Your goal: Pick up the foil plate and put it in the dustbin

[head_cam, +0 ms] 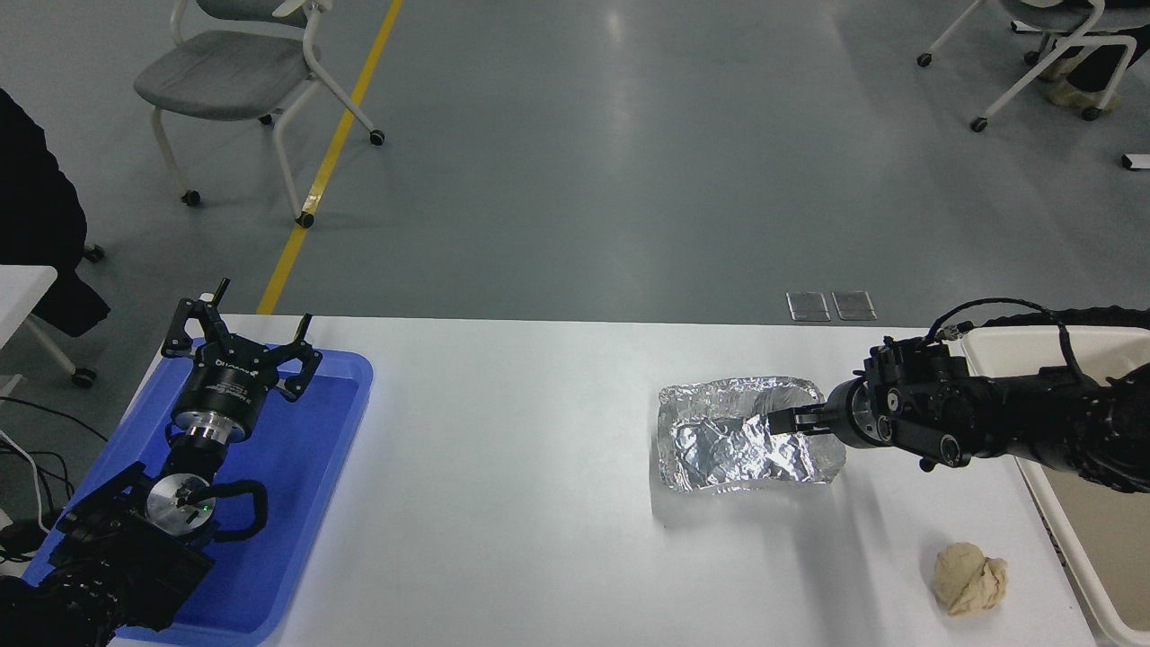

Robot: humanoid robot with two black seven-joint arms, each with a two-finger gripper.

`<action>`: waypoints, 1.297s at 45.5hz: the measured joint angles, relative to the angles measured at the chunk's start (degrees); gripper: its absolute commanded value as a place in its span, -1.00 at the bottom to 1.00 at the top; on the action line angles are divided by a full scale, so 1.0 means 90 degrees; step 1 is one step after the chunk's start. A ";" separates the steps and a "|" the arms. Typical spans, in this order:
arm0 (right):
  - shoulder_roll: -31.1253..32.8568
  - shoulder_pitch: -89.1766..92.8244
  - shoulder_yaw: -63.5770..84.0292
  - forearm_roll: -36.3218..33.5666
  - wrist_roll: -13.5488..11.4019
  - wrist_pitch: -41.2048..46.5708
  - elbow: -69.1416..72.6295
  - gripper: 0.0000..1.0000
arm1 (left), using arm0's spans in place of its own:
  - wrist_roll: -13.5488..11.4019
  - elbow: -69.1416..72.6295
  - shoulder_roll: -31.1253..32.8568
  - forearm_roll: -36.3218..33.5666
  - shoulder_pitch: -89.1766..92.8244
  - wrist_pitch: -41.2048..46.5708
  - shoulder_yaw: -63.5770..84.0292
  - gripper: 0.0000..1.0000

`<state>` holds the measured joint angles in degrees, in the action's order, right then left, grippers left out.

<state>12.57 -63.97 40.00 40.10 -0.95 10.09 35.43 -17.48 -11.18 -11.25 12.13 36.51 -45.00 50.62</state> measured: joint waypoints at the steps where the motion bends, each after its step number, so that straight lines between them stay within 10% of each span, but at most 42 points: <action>1: -0.0004 0.0025 0.0000 0.0007 -0.0013 -0.0028 -0.0005 0.60 | 0.0000 0.0000 0.0000 0.0000 0.0000 0.0000 0.0000 1.00; 7: -0.0024 0.0127 -0.0003 0.0026 -0.0063 -0.0118 -0.0047 -0.11 | 0.0000 0.0000 0.0000 0.0000 0.0001 0.0000 0.0000 1.00; 17: -0.0040 0.0256 -0.0009 0.0039 -0.0120 -0.0187 -0.0081 -0.48 | 0.0000 0.0000 0.0000 0.0000 0.0001 0.0000 0.0000 1.00; 20: -0.0042 0.0283 -0.0010 0.0041 -0.0170 -0.0213 -0.0089 -1.00 | 0.0000 0.0000 0.0000 0.0000 0.0001 0.0000 0.0000 1.00; 59: 0.0870 -0.1880 0.0674 -0.0185 -0.0338 0.0552 0.1643 -1.00 | -0.0001 -0.0003 0.0001 0.0001 -0.0001 0.0000 0.0000 1.00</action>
<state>20.40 -80.88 46.07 38.43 -3.99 15.06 50.22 -17.49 -11.21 -11.25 12.13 36.51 -45.00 50.63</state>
